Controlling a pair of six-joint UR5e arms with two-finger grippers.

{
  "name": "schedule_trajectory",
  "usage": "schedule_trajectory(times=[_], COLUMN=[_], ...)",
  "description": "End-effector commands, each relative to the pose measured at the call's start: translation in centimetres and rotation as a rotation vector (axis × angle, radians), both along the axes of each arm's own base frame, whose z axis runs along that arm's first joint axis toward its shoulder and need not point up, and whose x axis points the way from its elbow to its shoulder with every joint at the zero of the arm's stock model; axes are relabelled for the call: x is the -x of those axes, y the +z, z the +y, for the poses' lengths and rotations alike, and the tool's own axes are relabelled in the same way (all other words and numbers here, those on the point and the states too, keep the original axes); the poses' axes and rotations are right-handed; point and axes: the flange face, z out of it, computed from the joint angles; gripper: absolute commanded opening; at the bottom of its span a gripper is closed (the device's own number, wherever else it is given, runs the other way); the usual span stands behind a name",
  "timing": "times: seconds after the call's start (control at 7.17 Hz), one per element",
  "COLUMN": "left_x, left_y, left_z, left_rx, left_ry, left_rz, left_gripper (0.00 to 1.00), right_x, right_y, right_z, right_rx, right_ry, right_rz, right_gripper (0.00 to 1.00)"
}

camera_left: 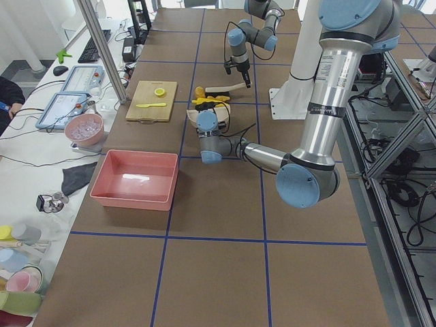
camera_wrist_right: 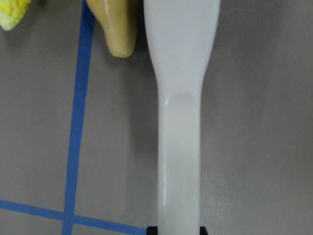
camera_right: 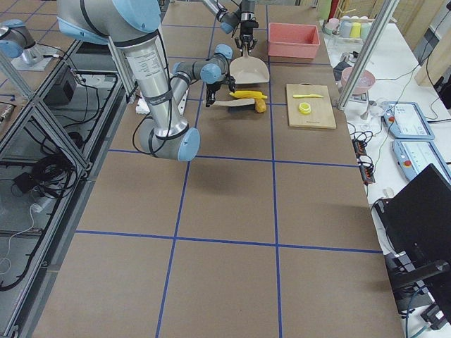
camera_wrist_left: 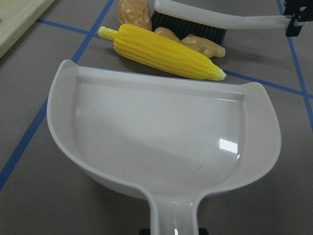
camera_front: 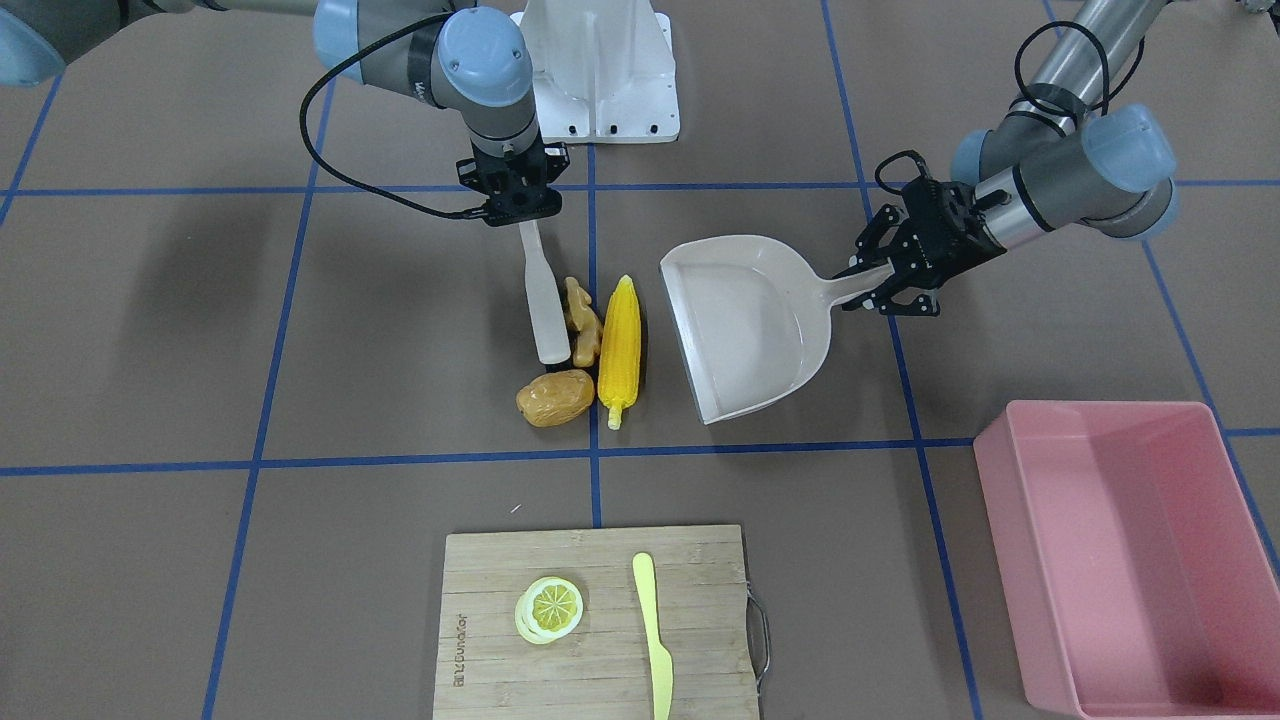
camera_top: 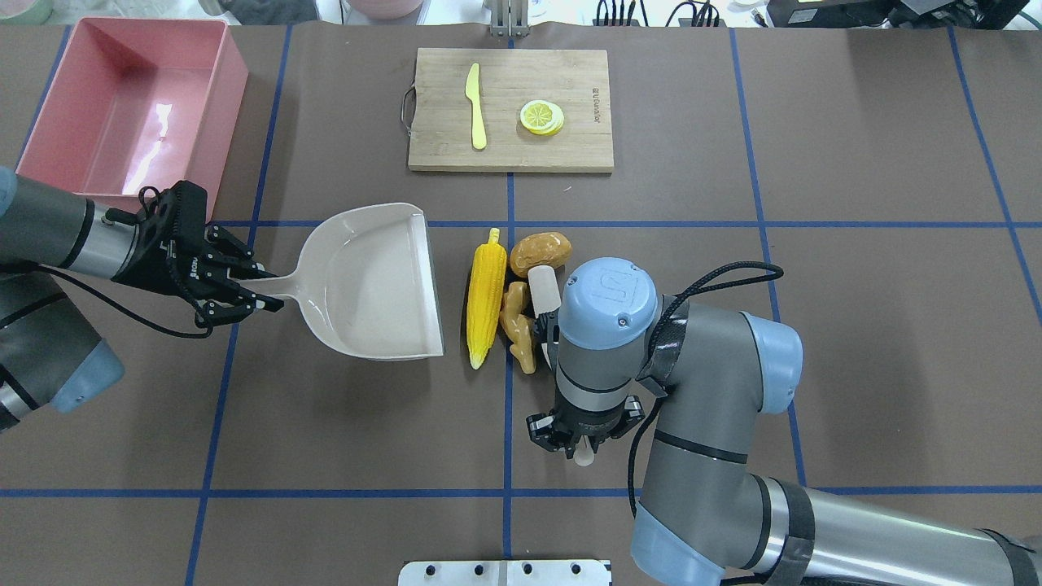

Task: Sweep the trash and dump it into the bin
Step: 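Sweep the ginger and potato toward the corn with the right gripper's brush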

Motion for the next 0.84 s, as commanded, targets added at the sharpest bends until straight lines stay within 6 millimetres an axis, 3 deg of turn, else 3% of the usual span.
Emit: schedule_trajectory(times=[0.0, 0.42, 0.7], left_x=[1.3, 1.6, 2.4], left_y=[-0.3, -1.2, -0.4], left_z=[-0.8, -0.8, -0.5], left_rx=[-0.085, -0.095, -0.110], left_ry=[-0.034, -0.045, -0.050], left_rz=[-0.001, 0.005, 0.010], left_gripper=[0.00, 0.00, 0.00], right_x=[0.2, 2.3, 1.9], right_y=[-0.5, 0.0, 0.0], right_z=[0.1, 1.0, 1.1], right_rx=[-0.008, -0.004, 0.001], right_ry=[0.000, 0.006, 0.001], right_rz=[-0.011, -0.057, -0.062], right_gripper=[0.00, 0.00, 0.00])
